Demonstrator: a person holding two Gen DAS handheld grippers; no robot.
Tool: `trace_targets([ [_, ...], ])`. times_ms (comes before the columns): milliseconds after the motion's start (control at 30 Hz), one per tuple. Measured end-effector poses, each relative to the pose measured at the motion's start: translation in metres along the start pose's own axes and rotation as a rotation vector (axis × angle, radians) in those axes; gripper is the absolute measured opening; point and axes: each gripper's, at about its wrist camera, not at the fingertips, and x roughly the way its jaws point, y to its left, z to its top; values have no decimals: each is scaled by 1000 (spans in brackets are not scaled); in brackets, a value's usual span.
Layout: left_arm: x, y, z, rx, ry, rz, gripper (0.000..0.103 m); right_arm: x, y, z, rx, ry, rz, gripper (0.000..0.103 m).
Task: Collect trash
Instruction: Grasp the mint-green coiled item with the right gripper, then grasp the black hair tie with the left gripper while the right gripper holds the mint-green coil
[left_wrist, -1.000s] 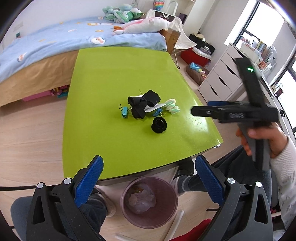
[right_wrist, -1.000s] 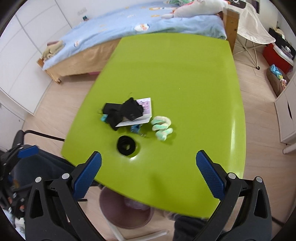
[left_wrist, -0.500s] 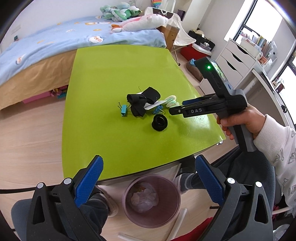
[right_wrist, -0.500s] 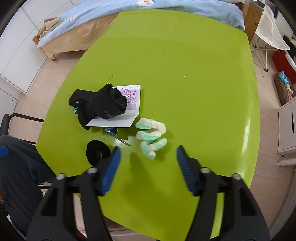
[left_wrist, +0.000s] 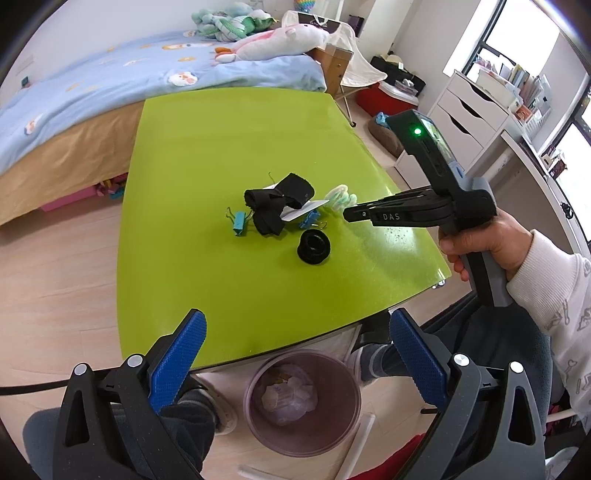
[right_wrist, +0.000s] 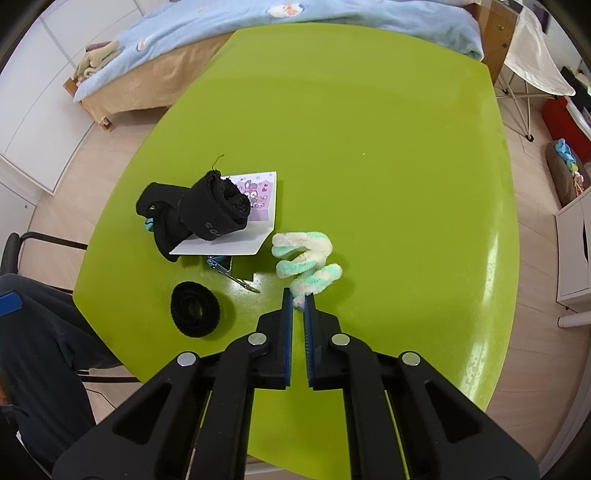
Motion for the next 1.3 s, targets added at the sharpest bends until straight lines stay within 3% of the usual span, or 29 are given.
trace_targets([
  [367, 25, -14, 26, 63, -3, 4, 96, -34, -5, -18, 72, -63, 28, 5],
  [700, 80, -21, 51, 50, 120, 42, 96, -54, -12, -29, 104, -86, 23, 5],
  [1000, 120, -33, 55, 59, 176, 114, 95, -60, -23, -38, 123, -86, 11, 5],
  [1067, 127, -35, 55, 57, 179, 126, 82, -61, -24, -40, 126, -84, 8, 5],
  [1200, 139, -37, 55, 46, 198, 139, 68, -60, -26, -41, 129, -83, 11, 5],
  [1267, 142, -38, 55, 45, 202, 142, 54, -60, -26, -41, 131, -83, 13, 5],
  [1300, 143, -38, 55, 48, 200, 147, 54, -59, -26, -41, 131, -82, 13, 5],
])
